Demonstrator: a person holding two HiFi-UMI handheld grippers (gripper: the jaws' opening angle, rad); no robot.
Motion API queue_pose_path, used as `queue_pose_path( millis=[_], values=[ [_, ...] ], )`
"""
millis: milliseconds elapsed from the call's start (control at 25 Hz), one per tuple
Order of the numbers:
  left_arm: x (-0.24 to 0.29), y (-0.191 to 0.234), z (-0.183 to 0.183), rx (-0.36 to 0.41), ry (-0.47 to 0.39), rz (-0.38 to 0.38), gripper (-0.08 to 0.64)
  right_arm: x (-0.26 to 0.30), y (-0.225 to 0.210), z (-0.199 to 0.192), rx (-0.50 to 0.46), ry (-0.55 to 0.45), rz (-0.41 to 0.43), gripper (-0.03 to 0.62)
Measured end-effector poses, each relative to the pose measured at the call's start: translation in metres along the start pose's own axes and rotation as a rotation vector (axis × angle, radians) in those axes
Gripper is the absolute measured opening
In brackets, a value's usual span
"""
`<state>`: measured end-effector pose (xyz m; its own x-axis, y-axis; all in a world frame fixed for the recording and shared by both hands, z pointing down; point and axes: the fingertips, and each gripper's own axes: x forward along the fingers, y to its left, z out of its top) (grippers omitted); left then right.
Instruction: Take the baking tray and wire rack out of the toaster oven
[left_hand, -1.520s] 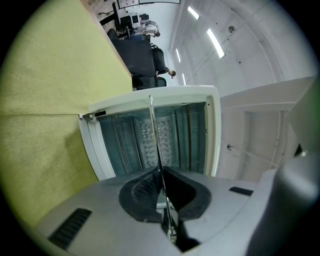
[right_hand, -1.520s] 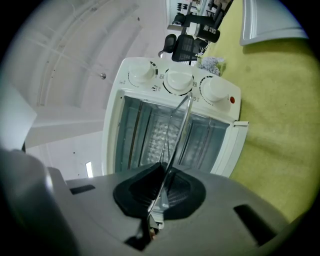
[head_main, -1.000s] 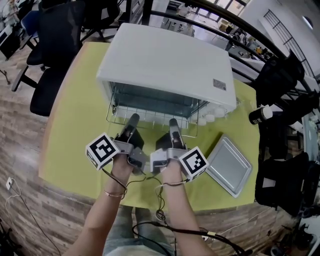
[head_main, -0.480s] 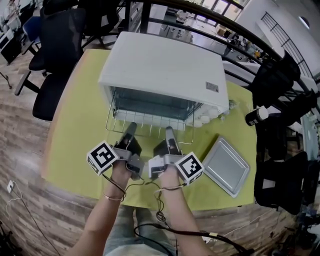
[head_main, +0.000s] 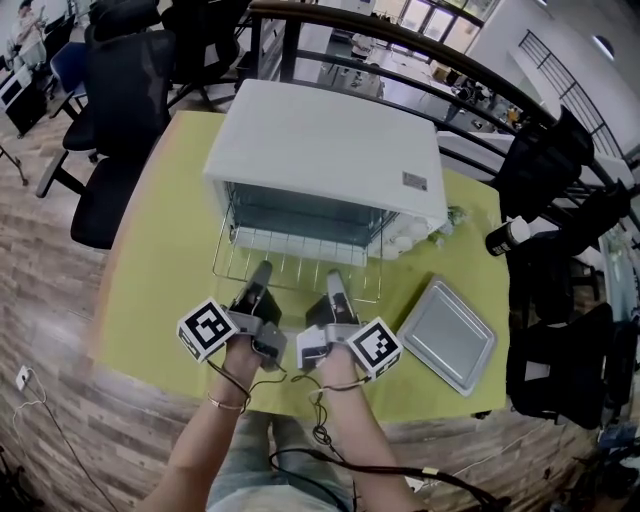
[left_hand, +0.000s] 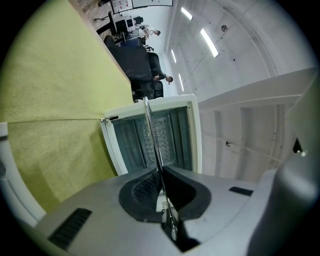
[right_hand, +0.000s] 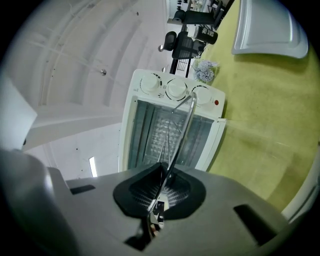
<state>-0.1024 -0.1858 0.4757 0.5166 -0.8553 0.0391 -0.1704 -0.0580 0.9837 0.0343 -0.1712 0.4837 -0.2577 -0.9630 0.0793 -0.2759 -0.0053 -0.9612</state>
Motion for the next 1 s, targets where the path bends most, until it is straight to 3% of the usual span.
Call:
queue_pose_path(
  millis=[200,440,800,1000],
  values=[
    [-0.011,-0.002,-0.004,0.003,0.002,0.009,0.008,-0.013,-0.001,-0.005,0.002,0.009,-0.028,-0.003],
    [-0.025,-0.004,-0.008,0.037,0.002,-0.012,0.008,-0.026,0.006,-0.012,-0.001,0.020,-0.003,-0.003],
    [-0.052,-0.018,-0.019,-0.003,0.002,-0.008,0.006,-0.053,0.005,-0.024,0.012,0.055,-0.037,-0.005],
    [-0.073,-0.025,-0.023,0.012,0.007,0.000,0.006,-0.073,0.017,-0.031,0.003,0.079,-0.052,-0.005]
  ],
)
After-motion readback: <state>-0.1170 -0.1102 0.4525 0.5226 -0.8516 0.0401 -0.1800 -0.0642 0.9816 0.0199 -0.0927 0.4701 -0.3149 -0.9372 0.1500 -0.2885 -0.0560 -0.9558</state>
